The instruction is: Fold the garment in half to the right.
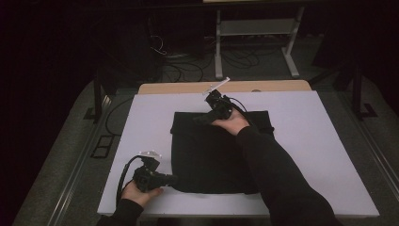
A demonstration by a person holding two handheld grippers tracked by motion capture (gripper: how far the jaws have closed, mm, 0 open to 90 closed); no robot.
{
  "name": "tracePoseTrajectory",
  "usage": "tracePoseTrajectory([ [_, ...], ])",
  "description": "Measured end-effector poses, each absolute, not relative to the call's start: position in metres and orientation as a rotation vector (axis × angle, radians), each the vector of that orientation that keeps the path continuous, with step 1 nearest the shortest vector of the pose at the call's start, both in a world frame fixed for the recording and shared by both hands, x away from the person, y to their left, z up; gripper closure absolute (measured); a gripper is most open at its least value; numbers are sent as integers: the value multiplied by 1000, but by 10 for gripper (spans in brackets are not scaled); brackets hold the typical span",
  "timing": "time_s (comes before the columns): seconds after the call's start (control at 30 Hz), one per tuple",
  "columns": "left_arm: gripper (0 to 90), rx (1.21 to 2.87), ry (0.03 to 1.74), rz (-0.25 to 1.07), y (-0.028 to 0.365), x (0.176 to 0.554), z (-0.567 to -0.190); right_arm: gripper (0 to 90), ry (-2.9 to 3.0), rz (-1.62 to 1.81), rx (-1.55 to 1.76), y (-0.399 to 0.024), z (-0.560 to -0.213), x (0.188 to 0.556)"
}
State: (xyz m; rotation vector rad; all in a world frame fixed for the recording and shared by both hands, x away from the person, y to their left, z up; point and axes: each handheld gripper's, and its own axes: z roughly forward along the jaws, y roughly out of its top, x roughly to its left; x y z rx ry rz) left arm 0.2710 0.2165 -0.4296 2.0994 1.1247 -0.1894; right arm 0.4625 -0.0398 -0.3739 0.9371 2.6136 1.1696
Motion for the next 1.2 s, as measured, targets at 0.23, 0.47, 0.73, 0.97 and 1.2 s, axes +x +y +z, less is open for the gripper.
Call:
tracePoseTrajectory([
  [0.23,849,2100,1112,-188,216,271,-429,14,2625,1155,931,-28,-375,470],
  [0.47,849,2104,1106,-186,216,271,-429,14,2633,1149,938,-18,-379,476],
  [0.73,849,2098,1107,-188,216,271,-429,14,2639,1145,936,-5,-381,485],
  [0.97,849,2107,1099,-189,215,271,-429,14,2637,1149,952,2,-384,489],
  [1.2,849,2105,1099,-193,215,271,-429,14,2638,1125,952,10,-387,498],
])
